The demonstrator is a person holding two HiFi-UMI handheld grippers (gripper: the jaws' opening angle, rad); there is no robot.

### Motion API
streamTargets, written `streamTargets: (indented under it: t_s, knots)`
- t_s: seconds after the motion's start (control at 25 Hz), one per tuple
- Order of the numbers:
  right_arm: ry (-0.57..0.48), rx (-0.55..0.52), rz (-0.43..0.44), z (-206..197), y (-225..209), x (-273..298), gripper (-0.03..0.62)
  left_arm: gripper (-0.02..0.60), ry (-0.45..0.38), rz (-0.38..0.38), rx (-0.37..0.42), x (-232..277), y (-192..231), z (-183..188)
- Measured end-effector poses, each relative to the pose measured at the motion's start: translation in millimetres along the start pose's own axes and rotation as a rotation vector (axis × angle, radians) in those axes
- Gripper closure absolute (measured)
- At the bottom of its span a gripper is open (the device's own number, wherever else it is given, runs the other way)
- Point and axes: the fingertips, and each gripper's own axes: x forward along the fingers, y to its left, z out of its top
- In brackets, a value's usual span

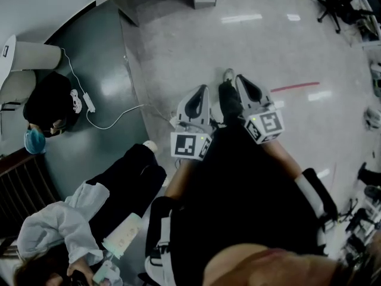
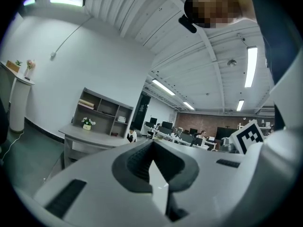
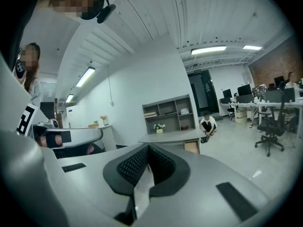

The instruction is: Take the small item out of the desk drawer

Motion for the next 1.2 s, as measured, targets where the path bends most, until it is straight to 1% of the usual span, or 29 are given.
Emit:
streamTargets:
  t_s: [0.2,0.4,0.56,0.72,0.96,1.2]
  knots:
    - [0.011,0.007,0.007,4,-19,29,0.595,0.583,0.005,0.010,0.006,32,16,2]
    - [0.028,0.011,0.008,10,-41,65,0.595,0.583,0.027,0.014,0.013,69,38,1]
    - [0.029,0.020,0.011,18,-66,92,0.595,0.583,0.027,0.027,-0.009,106,48,7]
    - [0.035,0.031,0.019,28,-96,117,0.595,0.583,0.059,0.019,0.026,142,53,8]
    - [0.020,0.024,0.047,48,-135,166,0.595,0.583,0.038,0.052,0.033,196,68,24]
    - [0.029,0.003,0.084,66,-181,199,0.595,0.583,0.020,0.081,0.030,262,74,39]
